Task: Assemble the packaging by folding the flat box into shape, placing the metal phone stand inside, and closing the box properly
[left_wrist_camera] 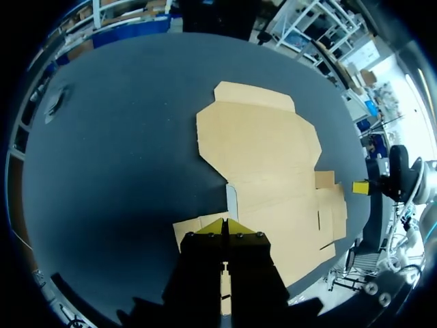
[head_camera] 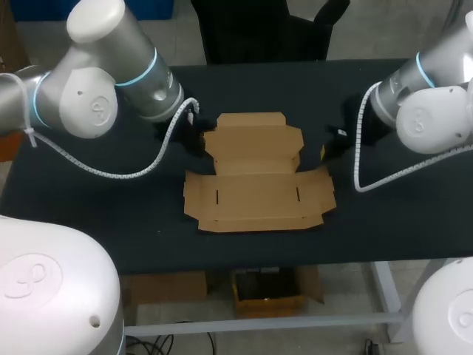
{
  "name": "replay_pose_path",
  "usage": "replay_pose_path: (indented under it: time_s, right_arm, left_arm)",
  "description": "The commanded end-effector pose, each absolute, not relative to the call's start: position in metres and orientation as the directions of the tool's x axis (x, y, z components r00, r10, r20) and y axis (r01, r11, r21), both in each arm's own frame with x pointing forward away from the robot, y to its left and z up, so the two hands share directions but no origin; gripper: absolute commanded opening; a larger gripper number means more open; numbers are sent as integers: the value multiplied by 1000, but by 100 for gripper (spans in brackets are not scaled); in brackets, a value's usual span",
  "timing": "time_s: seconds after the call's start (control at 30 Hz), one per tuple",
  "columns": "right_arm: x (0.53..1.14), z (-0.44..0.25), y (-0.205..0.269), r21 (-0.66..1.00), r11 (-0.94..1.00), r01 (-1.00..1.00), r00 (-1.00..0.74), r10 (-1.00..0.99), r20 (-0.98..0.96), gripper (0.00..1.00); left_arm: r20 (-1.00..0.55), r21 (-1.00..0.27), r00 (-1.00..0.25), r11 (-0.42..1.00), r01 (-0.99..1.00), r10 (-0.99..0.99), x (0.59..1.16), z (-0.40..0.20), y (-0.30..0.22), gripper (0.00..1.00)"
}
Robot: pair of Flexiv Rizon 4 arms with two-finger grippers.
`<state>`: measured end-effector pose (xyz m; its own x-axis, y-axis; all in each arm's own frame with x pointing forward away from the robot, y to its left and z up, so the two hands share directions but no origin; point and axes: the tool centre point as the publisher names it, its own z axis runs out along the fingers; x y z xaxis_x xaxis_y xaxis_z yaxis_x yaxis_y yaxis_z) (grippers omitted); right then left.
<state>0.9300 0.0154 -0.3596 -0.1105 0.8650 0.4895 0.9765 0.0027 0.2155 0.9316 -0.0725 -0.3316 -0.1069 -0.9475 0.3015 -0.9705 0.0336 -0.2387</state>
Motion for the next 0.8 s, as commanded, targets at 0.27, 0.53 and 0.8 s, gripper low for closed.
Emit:
replay_pose_path:
  time_s: [0.27, 0.53, 0.8]
  right_arm:
    - [888, -334, -25, 197, 10, 980, -107, 869, 483, 0]
    - [857, -330, -47, 180, -14, 984, -73, 880, 469, 0]
    - [827, -334, -54, 161, -15, 987, -68, 866, 495, 0]
  left_arm:
    - [335, -243, -144, 62, -968, -931, 873, -297, -50, 0]
    - [307, -226, -101, 30, -974, -946, 841, -295, -43, 0]
    - [337, -203, -68, -1, -979, -939, 813, -302, -38, 0]
